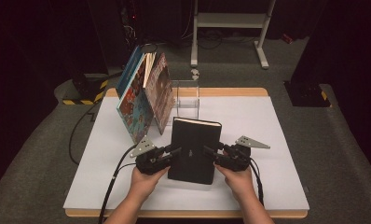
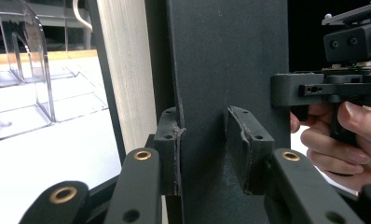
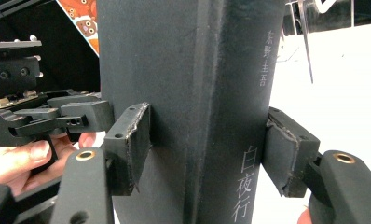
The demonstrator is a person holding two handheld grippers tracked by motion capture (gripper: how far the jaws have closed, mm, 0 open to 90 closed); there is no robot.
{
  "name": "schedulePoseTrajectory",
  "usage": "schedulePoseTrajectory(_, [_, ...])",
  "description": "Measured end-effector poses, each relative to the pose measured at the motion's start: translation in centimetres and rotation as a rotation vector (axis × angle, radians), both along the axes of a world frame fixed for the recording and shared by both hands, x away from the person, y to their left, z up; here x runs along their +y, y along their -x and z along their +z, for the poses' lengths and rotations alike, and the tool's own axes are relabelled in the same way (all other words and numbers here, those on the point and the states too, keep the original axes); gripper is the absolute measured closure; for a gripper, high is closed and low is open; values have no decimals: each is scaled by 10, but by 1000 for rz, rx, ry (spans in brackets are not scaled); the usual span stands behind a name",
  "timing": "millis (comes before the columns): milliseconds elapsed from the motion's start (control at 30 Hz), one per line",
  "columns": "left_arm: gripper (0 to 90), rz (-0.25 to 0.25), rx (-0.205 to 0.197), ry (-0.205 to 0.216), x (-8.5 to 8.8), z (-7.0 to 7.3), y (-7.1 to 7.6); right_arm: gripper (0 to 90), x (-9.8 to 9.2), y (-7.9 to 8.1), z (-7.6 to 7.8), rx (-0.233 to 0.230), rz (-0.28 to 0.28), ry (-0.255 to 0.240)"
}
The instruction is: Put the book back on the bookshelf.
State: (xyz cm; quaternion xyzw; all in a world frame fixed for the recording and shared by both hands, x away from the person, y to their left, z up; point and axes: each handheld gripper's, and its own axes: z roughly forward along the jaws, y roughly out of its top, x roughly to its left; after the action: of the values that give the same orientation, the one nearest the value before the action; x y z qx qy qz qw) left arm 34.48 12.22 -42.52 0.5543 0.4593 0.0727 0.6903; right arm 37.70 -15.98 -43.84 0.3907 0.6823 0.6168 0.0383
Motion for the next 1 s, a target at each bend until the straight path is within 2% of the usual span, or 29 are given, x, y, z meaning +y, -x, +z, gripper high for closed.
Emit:
schedulePoseTrajectory(133, [660, 1, -3, 2, 0, 1, -2, 379, 1, 0, 2, -16, -6, 9])
schedulePoseTrajectory(500, [659, 4, -12, 7, -1, 1, -7, 380, 0, -3, 4, -23, -18, 7])
schedulePoseTrajectory(833, [658, 8, -19, 8, -2, 2, -24, 379, 1, -17, 6, -32, -28, 4])
schedulePoseTrajectory(1000, [657, 8, -32, -6, -3, 3, -32, 377, 0, -26, 6, -40, -41, -1])
